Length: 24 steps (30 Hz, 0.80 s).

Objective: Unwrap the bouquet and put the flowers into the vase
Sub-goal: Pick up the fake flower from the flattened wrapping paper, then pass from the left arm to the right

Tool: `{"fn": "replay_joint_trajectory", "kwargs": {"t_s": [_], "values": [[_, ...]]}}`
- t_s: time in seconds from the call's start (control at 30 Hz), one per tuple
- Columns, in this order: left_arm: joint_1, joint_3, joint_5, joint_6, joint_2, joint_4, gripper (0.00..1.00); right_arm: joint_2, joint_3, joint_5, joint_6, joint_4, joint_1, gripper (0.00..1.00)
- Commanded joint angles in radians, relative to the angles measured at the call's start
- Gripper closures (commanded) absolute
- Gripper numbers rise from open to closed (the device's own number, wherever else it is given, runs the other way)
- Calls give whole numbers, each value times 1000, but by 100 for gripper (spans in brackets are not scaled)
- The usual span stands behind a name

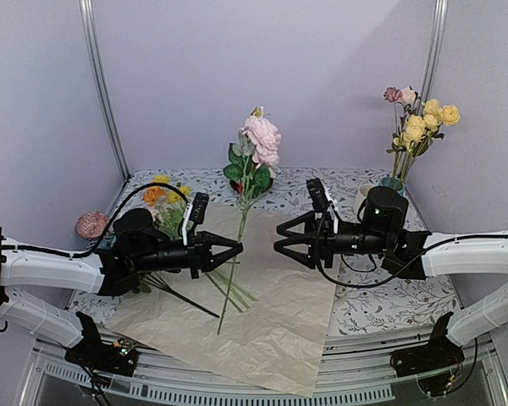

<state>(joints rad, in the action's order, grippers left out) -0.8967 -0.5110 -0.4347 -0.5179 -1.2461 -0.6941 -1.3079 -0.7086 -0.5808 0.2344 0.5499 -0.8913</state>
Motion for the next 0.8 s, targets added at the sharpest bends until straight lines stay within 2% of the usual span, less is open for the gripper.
{"fn": "replay_joint_trajectory", "kwargs": {"t_s": [0.0, 0.33, 0.6, 0.77], "values": [[-18, 9, -21, 4, -9, -50, 97, -22, -26, -25, -1, 63, -10, 40], [-25, 0, -50, 13, -31, -74, 97, -88, -77, -58, 30, 123, -17, 45], [-45, -14, -48, 38, -49, -84, 96, -205, -155, -50, 53, 166, -63, 48], [-65, -25, -44, 60, -56, -89, 94, -253, -166, -50, 93, 228, -72, 54]]}}
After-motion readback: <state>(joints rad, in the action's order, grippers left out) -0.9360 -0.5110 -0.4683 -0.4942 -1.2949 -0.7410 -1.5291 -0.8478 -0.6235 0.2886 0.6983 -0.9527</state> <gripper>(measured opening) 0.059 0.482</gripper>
